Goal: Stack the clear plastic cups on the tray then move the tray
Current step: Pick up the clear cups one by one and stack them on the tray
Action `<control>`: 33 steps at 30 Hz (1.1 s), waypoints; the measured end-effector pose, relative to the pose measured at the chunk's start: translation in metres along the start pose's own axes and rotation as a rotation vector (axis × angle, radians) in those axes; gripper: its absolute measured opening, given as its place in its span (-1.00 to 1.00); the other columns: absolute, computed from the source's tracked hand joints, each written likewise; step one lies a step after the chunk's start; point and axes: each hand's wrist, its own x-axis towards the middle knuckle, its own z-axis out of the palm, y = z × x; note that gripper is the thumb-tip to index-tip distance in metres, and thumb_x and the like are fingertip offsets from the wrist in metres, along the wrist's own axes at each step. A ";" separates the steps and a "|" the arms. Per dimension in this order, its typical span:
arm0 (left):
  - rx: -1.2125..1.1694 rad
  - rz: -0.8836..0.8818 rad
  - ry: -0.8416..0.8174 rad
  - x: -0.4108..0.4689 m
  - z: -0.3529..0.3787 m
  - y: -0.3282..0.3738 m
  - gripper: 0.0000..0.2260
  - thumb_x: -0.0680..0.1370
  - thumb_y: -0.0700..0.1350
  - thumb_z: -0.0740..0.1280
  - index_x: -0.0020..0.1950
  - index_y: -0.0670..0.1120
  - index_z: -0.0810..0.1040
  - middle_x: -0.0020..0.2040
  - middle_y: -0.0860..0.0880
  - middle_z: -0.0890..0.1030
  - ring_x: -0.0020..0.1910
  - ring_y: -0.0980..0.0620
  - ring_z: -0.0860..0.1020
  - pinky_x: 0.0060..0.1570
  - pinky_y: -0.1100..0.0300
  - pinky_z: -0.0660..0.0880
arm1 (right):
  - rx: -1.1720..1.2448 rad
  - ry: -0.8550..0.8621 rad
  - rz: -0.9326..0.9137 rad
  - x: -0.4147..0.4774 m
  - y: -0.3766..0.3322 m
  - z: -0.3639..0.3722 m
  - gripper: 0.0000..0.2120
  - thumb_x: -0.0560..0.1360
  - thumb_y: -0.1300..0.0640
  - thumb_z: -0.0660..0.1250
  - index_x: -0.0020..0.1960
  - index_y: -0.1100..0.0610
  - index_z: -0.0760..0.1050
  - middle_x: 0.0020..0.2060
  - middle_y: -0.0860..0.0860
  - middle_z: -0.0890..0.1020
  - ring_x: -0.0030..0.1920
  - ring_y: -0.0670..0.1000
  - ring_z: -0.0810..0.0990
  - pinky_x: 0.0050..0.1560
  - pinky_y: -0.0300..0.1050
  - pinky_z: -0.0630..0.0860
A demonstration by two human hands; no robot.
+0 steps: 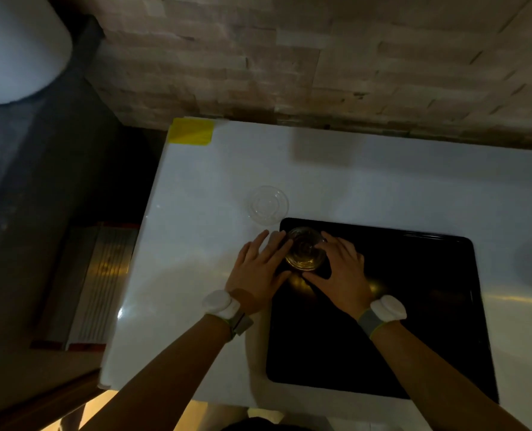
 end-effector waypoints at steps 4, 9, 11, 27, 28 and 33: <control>-0.068 -0.025 0.034 -0.001 0.001 -0.003 -0.43 0.60 0.21 0.04 0.56 0.13 -0.05 0.59 0.04 0.04 0.56 -0.05 -0.06 0.48 -0.11 0.09 | 0.035 -0.005 0.000 0.002 -0.007 -0.005 -0.34 0.32 -0.23 0.46 0.33 0.01 0.40 0.49 0.00 0.29 0.43 0.08 0.25 0.33 0.13 0.21; -0.233 -0.293 0.223 0.010 -0.020 -0.030 -0.39 0.52 0.04 0.32 0.52 -0.07 0.22 0.48 -0.08 0.36 0.42 -0.16 0.28 0.31 -0.12 0.35 | 0.086 0.086 -0.045 0.035 -0.028 -0.024 -0.49 0.40 -0.18 0.40 0.25 0.03 0.43 0.34 0.03 0.47 0.36 0.09 0.32 0.33 0.16 0.24; -0.265 -0.420 0.287 0.025 -0.033 -0.041 -0.37 0.47 0.02 0.40 0.47 -0.11 0.29 0.43 -0.12 0.42 0.35 -0.20 0.36 0.24 -0.12 0.39 | 0.077 0.059 -0.017 0.063 -0.041 -0.027 -0.54 0.46 -0.16 0.33 0.28 0.03 0.42 0.23 0.04 0.54 0.30 0.11 0.38 0.28 0.10 0.26; -0.365 -0.455 0.079 0.086 -0.051 -0.046 -0.20 0.34 0.01 0.54 0.48 -0.07 0.22 0.38 -0.14 0.35 0.25 -0.19 0.46 0.19 -0.05 0.45 | 0.145 -0.173 0.299 0.135 -0.090 -0.016 -0.75 0.52 0.08 0.33 0.18 0.12 0.54 0.17 0.12 0.60 0.19 0.17 0.53 0.25 0.13 0.41; -0.371 -0.445 0.080 0.083 -0.053 -0.048 -0.18 0.36 0.00 0.54 0.50 -0.07 0.19 0.39 -0.14 0.34 0.24 -0.19 0.48 0.17 -0.03 0.45 | 0.159 -0.162 0.310 0.135 -0.090 -0.016 -0.77 0.52 0.09 0.33 0.15 0.12 0.55 0.15 0.11 0.61 0.18 0.17 0.53 0.26 0.12 0.41; -0.373 -0.430 0.034 0.078 -0.051 -0.047 -0.06 0.34 -0.01 0.55 0.56 -0.09 0.07 0.45 -0.13 0.26 0.23 -0.19 0.49 0.18 0.02 0.45 | 0.197 -0.116 0.305 0.134 -0.094 -0.017 -0.84 0.52 0.18 0.30 0.07 0.16 0.59 0.08 0.14 0.65 0.13 0.18 0.57 0.19 0.09 0.48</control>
